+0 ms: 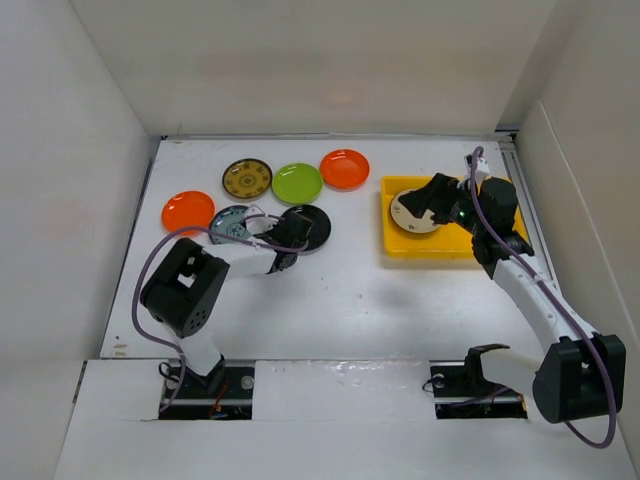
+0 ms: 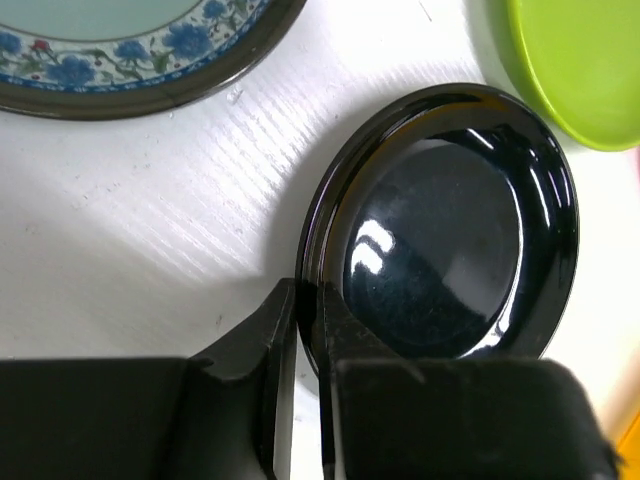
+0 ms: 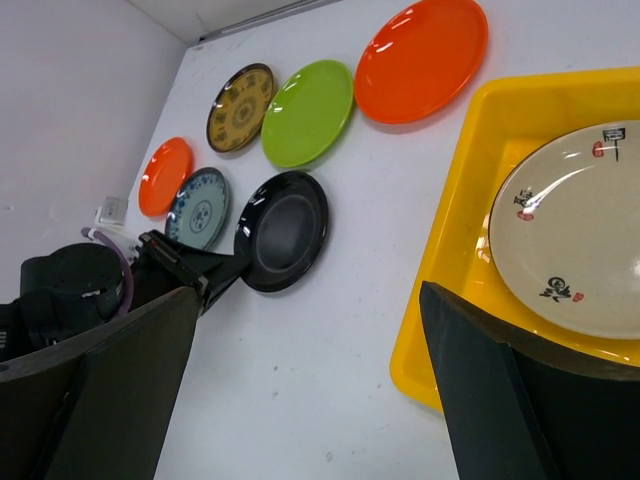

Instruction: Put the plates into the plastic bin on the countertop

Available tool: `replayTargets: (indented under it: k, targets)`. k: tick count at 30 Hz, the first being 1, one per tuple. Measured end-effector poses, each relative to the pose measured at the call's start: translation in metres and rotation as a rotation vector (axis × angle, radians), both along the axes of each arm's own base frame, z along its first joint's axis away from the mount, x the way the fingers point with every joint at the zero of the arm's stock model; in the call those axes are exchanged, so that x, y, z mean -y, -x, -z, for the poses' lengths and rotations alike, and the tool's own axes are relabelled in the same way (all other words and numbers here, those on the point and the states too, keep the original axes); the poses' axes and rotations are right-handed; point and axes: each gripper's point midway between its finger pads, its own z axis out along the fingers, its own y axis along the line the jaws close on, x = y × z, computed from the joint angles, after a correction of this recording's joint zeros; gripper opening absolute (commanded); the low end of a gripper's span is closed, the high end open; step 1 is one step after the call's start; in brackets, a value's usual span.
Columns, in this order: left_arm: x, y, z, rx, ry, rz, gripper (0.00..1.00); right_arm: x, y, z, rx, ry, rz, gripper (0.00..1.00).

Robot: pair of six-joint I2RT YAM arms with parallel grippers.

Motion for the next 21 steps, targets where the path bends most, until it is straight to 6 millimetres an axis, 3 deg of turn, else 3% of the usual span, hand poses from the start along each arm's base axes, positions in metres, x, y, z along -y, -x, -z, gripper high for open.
replayTargets:
  k: [6,11,17,21]
  targets:
    - [0.008,0.011,-0.008,-0.023,0.006,0.054,0.0,-0.007,0.006,-0.002,0.01,0.0,-0.056,0.98]
    - [0.032,0.034,-0.061,0.051,0.022,0.247,0.0,-0.029,0.015,0.008,0.004,0.021,-0.163,0.98]
    - [0.043,0.049,-0.134,0.235,0.102,0.442,0.0,-0.058,0.023,0.033,-0.063,0.001,-0.296,0.98]
    - [0.058,0.057,-0.166,0.326,0.149,0.573,0.0,-0.07,0.025,0.03,-0.049,-0.027,-0.347,0.96]
